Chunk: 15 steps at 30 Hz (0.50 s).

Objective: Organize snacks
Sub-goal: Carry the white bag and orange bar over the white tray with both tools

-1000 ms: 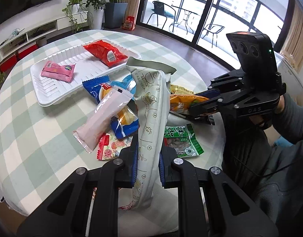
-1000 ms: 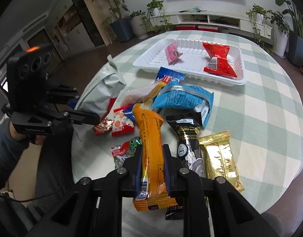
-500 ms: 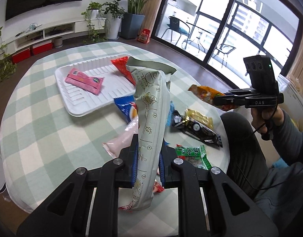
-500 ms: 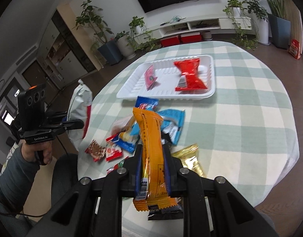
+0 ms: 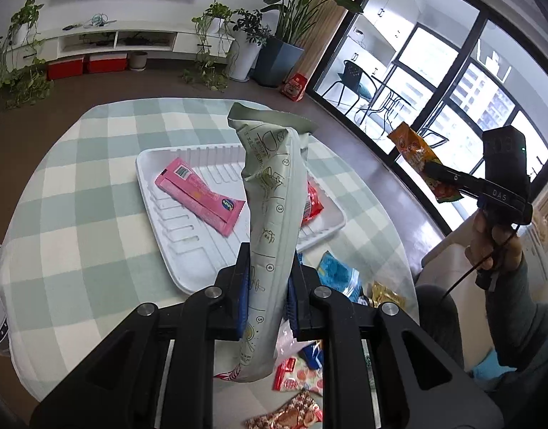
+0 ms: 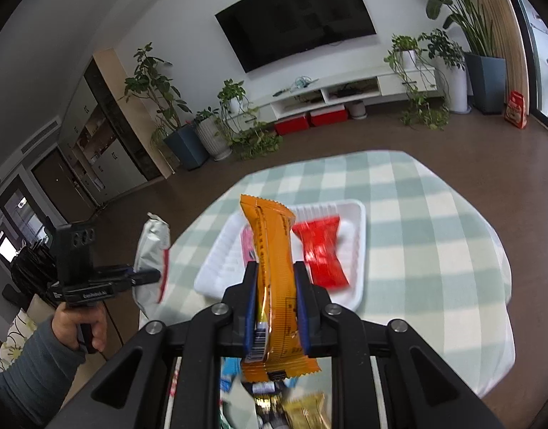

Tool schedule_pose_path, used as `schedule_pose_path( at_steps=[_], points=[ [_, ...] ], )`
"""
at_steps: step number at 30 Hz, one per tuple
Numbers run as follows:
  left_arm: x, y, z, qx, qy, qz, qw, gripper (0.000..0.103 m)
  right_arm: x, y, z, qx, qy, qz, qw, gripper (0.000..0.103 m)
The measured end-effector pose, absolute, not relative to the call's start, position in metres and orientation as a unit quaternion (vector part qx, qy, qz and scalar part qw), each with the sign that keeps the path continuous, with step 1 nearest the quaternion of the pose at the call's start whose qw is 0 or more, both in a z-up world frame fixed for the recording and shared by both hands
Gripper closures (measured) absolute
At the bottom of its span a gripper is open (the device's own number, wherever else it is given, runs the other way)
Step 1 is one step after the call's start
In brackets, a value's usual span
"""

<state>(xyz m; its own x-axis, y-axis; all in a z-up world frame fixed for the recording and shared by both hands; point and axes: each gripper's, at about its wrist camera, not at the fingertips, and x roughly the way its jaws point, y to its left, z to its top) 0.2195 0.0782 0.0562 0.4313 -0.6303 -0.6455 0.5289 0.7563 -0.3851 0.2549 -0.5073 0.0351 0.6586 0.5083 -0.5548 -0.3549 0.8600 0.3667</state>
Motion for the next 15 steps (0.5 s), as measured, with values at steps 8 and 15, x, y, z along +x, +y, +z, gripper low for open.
schedule_pose_path(
  at_steps=[8, 15],
  points=[
    [0.289, 0.075, 0.040, -0.140, 0.438, -0.310, 0.832, 0.088, 0.320, -0.464, 0.027, 0.113, 0.359, 0.248, 0.893, 0.082],
    [0.325, 0.073, 0.019, -0.185, 0.455, -0.281, 0.825, 0.088, 0.363, -0.439, -0.016, 0.116, 0.410, 0.229, 0.875, 0.082]
  ],
)
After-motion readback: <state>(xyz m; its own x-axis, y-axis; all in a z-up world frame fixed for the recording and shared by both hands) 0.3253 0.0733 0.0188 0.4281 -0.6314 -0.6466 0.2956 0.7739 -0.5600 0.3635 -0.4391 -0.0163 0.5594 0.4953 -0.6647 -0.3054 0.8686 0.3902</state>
